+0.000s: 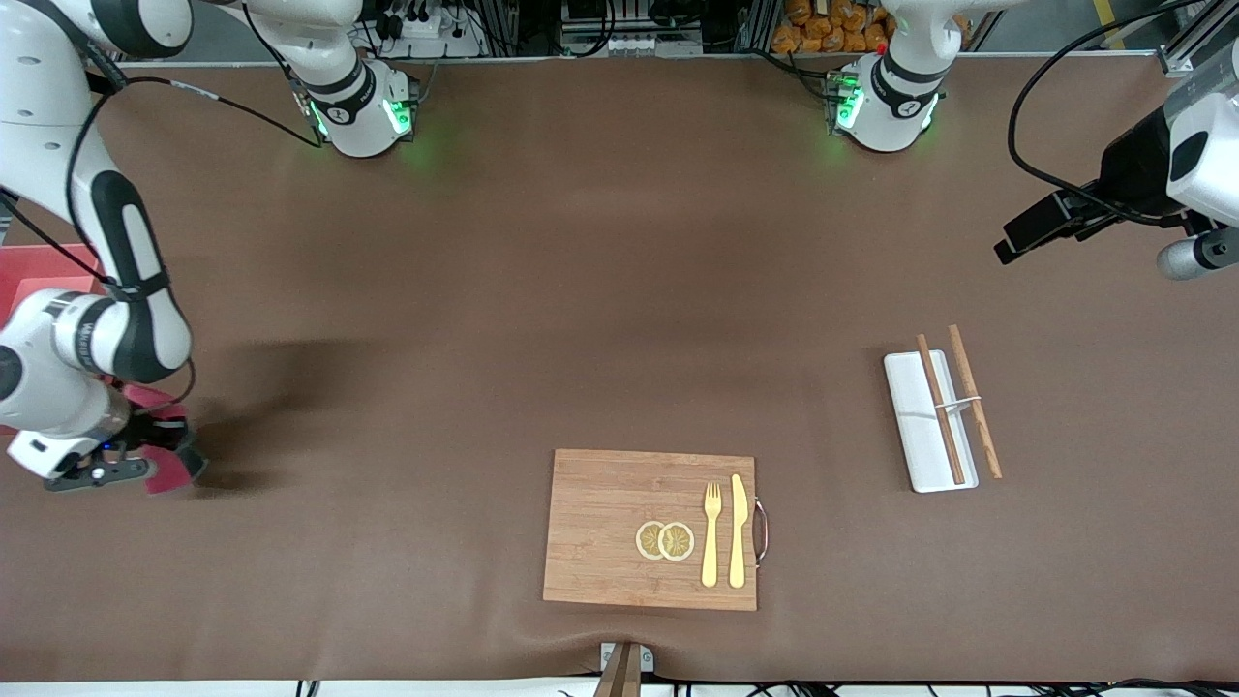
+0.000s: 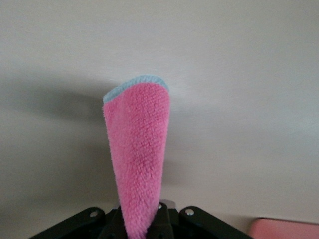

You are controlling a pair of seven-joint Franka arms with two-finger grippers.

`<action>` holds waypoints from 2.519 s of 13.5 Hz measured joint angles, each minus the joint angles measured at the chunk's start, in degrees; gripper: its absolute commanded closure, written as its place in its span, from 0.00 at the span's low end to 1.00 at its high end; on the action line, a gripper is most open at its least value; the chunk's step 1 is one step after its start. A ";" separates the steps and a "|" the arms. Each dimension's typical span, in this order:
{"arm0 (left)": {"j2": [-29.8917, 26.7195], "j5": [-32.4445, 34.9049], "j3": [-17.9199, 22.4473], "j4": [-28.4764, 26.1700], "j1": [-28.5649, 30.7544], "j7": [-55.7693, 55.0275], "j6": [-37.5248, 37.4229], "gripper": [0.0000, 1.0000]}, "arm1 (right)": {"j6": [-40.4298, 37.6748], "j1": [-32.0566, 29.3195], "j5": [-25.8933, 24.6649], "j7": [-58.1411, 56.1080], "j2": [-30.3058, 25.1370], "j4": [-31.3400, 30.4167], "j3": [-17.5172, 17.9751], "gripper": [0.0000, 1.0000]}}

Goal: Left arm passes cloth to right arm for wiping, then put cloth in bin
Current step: 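Wipe the table with the cloth in the right gripper while the left gripper withdraws, then move the cloth into the pink bin and open the right gripper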

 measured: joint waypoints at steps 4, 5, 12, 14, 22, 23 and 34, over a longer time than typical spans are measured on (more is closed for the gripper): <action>-0.05 0.43 0.00 -0.21 0.57 3.65 0.00 0.00 | -0.44 0.23 -1.42 1.86 0.14 1.24 0.97 1.00; -0.14 0.60 0.09 -0.30 1.06 5.82 0.00 0.00 | -0.52 1.34 -1.54 5.35 0.35 0.61 1.34 1.00; -2.88 2.18 7.79 -3.81 -1.12 15.45 -0.03 0.00 | -3.54 18.78 -1.03 39.37 0.74 -3.48 2.51 1.00; -3.58 2.28 9.42 -4.67 -2.77 16.20 -0.03 0.00 | -4.35 24.95 3.12 47.89 0.73 -3.50 3.30 1.00; -4.71 2.35 9.72 -5.94 -3.16 16.98 0.12 0.00 | -11.88 33.96 12.75 58.82 -4.75 0.88 2.51 1.00; -4.72 2.35 9.71 -6.03 -3.20 16.98 0.31 0.00 | -13.82 31.94 12.74 55.15 -6.40 0.94 2.19 1.00; -4.77 2.35 9.54 -6.42 -3.44 16.98 0.75 0.00 | -26.23 -8.92 12.67 -14.42 -11.02 8.45 1.36 1.00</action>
